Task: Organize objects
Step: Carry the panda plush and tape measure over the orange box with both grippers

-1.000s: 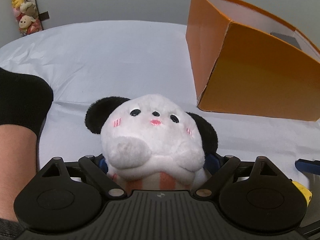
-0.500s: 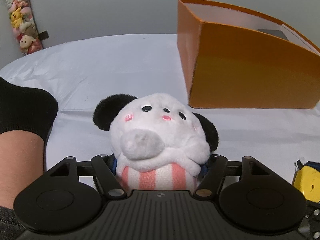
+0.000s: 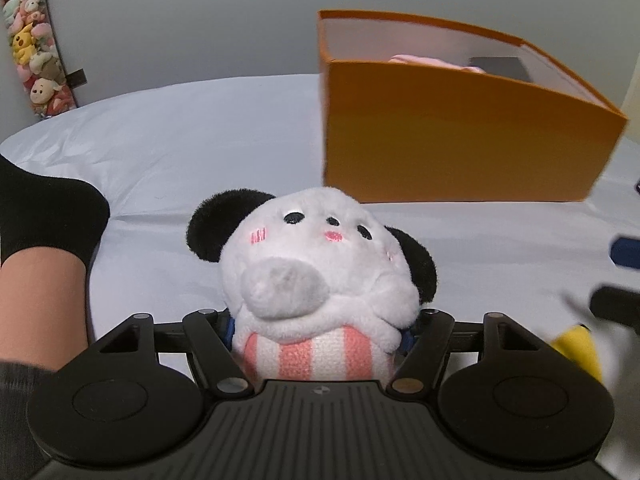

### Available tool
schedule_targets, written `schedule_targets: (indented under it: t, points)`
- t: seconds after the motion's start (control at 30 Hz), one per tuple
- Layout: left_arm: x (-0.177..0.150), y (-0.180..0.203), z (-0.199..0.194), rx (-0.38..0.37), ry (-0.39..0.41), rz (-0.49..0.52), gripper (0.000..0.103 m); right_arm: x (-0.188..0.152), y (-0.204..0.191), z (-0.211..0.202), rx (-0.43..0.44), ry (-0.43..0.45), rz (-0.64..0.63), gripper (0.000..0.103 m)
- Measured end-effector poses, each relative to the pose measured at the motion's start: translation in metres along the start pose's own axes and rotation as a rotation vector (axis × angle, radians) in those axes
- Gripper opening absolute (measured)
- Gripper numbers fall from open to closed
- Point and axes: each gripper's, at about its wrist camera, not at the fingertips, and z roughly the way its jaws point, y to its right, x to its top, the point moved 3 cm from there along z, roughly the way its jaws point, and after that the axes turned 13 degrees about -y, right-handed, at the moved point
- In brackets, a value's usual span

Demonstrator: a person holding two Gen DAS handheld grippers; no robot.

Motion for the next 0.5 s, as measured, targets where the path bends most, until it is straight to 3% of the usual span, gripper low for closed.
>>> schedule_targets:
  t: [0.2,0.5]
  points:
    - [-0.017,0.018,-0.022,-0.027,0.016,0.009,0.078,-0.003,0.002,-0.011,0.002,0.005,0.008,0.042]
    - [-0.048,0.03,-0.037,-0.09,0.025,-0.084,0.078,-0.033,0.007,-0.002,0.0,-0.058,0.026,0.046]
